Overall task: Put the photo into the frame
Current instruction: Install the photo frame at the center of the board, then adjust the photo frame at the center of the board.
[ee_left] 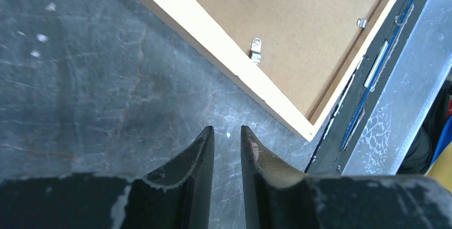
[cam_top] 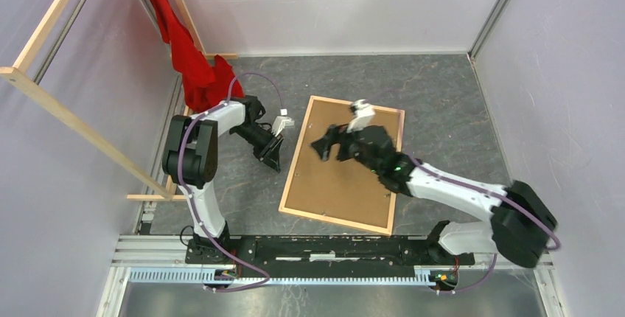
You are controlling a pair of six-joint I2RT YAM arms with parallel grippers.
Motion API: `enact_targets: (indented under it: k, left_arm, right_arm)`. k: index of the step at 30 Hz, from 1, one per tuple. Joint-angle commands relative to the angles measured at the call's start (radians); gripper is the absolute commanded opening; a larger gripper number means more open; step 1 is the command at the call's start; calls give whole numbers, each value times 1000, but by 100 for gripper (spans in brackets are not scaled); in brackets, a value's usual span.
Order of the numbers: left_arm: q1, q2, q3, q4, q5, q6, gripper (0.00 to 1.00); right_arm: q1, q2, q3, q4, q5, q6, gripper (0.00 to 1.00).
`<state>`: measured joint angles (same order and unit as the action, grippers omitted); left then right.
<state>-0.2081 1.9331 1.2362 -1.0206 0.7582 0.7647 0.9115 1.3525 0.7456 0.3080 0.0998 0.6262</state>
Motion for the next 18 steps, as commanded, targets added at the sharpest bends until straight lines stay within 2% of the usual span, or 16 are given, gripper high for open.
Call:
enact_targets:
  k: [1, 5, 7, 12, 14, 18]
  left_arm:
    - [-22, -97, -72, 22, -37, 57, 32]
    - [-83, -140, -174, 99, -84, 36, 32]
    - [-110, -152, -210, 137, -98, 24, 32]
    - [-152, -158, -242, 167, -109, 17, 31]
    - [-164, -159, -245, 168, -106, 18, 31]
    - [-210, -166, -262, 174, -86, 18, 31]
  right_arm:
    - [-217, -166, -140, -217, 132, 19, 97]
    - [-400, -265, -188, -353, 267, -37, 98]
    - [-476, -267, -196, -368, 266, -67, 98]
    - [-599, -146, -181, -321, 122, -106, 98]
    - [-645, -85, -175, -268, 15, -104, 98]
    - [-674, 15, -149, -164, -121, -71, 98]
